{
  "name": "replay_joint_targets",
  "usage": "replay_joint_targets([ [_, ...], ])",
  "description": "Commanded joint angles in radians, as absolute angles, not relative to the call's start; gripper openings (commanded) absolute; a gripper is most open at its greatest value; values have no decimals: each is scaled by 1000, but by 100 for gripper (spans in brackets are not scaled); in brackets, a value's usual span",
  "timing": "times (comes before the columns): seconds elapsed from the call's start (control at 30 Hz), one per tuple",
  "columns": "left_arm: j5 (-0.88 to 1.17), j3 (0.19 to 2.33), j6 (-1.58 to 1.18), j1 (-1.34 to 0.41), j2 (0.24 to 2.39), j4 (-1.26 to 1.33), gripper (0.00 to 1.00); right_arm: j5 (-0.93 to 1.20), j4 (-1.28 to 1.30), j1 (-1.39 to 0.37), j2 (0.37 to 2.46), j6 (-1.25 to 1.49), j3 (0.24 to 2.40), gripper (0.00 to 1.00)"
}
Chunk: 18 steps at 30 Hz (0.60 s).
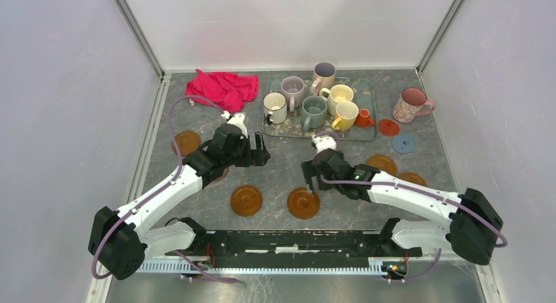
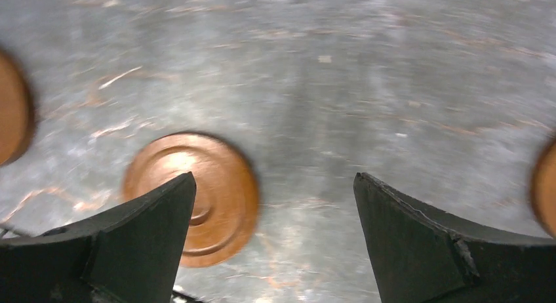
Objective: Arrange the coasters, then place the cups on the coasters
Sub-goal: Move the tray to the corner of the board.
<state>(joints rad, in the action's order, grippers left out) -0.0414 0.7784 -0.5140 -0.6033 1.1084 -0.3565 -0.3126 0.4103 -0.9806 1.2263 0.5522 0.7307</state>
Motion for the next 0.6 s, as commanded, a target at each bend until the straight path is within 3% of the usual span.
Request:
replay_joint_targets([
  [0.0, -14, 784, -461, -600, 1087, -321, 100, -401, 447, -855, 1136, 532, 672, 98],
  [0.37, -5, 782, -461, -599, 1078, -317, 100, -425, 391, -540, 1065, 476, 616, 98],
  [0.57, 60, 774, -485, -598, 1096, -294, 100, -313, 305, -380, 1075, 450, 580, 98],
])
